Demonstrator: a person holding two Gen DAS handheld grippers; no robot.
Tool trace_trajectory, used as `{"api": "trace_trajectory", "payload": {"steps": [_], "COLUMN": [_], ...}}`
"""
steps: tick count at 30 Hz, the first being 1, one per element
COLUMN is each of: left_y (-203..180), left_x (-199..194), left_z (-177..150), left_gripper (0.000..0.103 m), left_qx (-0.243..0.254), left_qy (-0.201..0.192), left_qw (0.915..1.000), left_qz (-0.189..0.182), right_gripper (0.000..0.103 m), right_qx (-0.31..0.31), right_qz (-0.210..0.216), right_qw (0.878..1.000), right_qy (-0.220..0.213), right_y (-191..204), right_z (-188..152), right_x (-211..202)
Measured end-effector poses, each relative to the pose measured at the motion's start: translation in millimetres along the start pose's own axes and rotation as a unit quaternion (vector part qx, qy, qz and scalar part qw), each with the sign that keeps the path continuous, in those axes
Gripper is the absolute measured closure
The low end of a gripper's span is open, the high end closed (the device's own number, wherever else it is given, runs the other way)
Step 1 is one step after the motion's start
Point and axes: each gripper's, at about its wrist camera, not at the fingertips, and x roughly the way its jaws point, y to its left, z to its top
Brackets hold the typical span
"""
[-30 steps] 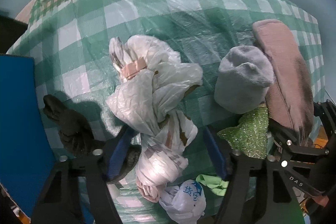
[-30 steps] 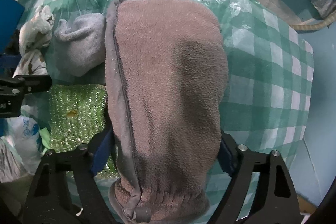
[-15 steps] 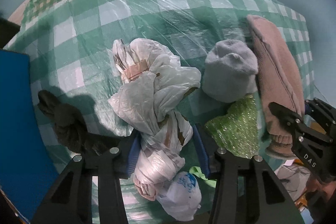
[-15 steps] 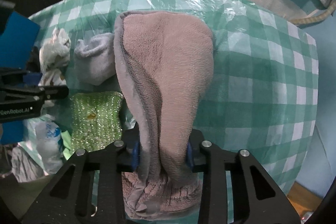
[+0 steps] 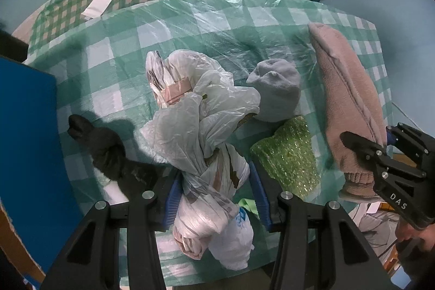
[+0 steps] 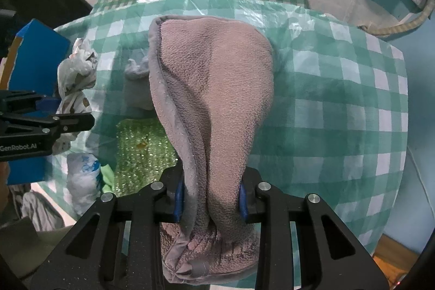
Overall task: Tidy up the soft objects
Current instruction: 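Grasp the fleece mitt cuff with the right tool while the left tool grasps the white bags, then lift and carry the mitt and bags with both tools over the cardboard box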
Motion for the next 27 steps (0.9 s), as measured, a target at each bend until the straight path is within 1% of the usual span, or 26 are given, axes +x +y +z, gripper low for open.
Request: {"api": "trace_trajectory", "payload": {"steps": [7, 11, 19, 27], "left_y": [1.4, -2.6, 7.3, 19.7], "left_x": [-16.8, -33.6, -62.8, -89.3], "left_z": [-13.0, -26.7, -46.2, -60.6], "left_gripper": [0.055, 0.055, 0.055, 0.055], "left_qx": [0.030, 0.039, 0.031, 0.014], "left_qy": [-0.021, -0.038, -0.067, -0.085], "left_qw": [0.9993, 0.9983, 0.9969, 0.9958], "left_qz": [0.013, 0.021, 0.026, 0.029], "right_gripper": [0.074, 0.074, 0.074, 0.074], "right_qx": [-0.004, -0.009, -0.017, -0.037], "right_qz": [-0.004, -0.010, -0.013, -0.013], "right_qw": [1.000, 1.000, 1.000, 0.999], "right_qy": [-0.004, -0.007, -0.013, -0.018], "right_y": [9.6, 16.2, 31.4, 55.3], "right_z": [0.6, 2.6, 11.9, 20.7], "right_x": [-17.1, -29.3, -51.4, -70.3]}}
